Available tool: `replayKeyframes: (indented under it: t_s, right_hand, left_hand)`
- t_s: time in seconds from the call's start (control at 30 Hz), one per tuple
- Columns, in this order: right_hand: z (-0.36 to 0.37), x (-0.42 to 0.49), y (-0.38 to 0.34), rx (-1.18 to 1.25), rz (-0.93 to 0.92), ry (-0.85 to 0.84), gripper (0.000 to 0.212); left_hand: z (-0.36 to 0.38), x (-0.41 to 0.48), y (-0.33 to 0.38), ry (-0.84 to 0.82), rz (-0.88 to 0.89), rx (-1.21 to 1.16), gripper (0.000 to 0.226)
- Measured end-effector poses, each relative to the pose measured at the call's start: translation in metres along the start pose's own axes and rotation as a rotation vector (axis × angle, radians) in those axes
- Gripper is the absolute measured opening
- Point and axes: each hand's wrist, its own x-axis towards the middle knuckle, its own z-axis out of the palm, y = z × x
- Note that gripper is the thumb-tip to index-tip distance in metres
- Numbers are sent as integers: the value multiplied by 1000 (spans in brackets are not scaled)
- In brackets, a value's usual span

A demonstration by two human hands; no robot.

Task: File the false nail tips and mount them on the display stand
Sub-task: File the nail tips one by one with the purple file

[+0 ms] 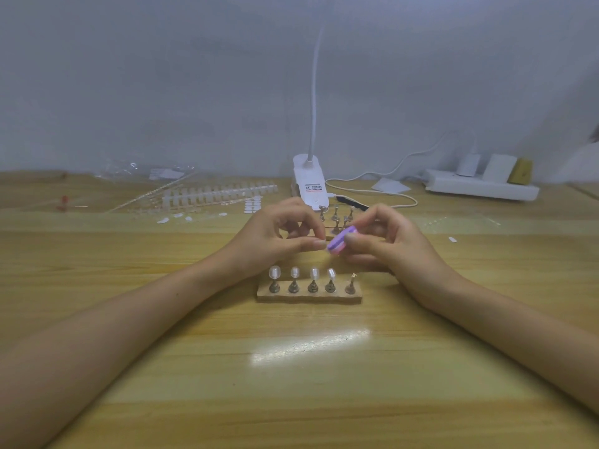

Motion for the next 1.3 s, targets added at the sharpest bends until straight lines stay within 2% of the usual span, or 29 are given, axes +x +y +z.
replayKeyframes:
  t_s: [0.07, 0.2, 0.3, 0.4, 0.53, 0.67, 0.77, 0.9, 1.0, 1.1, 1.23, 1.3]
  right_hand:
    - [2, -1, 0, -85, 2, -103, 17]
    - [1, 0, 0, 42, -12, 26, 16]
    - [1, 1, 0, 7, 4, -35, 16]
    - [1, 0, 1, 11, -2, -14, 16]
    - [4, -1, -1, -71, -18, -115, 18]
    - [1, 0, -1, 48, -16, 21, 17]
    - [4, -1, 0, -33, -26, -125, 16]
    - [1, 0, -1, 13, -5, 11, 16]
    - [4, -2, -2, -63, -1, -93, 17]
    - [3, -1, -2, 8, -13, 20, 16]
    - [5, -3, -3, -41, -9, -89, 17]
    - [5, -3, -3, 8, -25, -8, 16]
  left_hand:
    - [0, 0, 0, 1, 12, 13, 5]
    - [1, 0, 0, -33, 3, 3, 6]
    - [1, 0, 0, -55, -7, 4, 6]
    - [0, 0, 0, -32, 1, 11, 7]
    - [0, 0, 0, 0, 4, 16, 8]
    - [0, 0, 1, 2, -13, 7, 7]
    - [-1, 1, -2, 8, -3, 13, 5]
    - [-1, 0, -2, 15, -6, 3, 8]
    - [-1, 0, -3, 17, -1, 8, 7]
    - [-1, 0, -3, 19, 0, -8, 10]
    - [-1, 0, -3, 17, 5, -6, 11]
    - [-1, 0, -3, 24, -4, -13, 12]
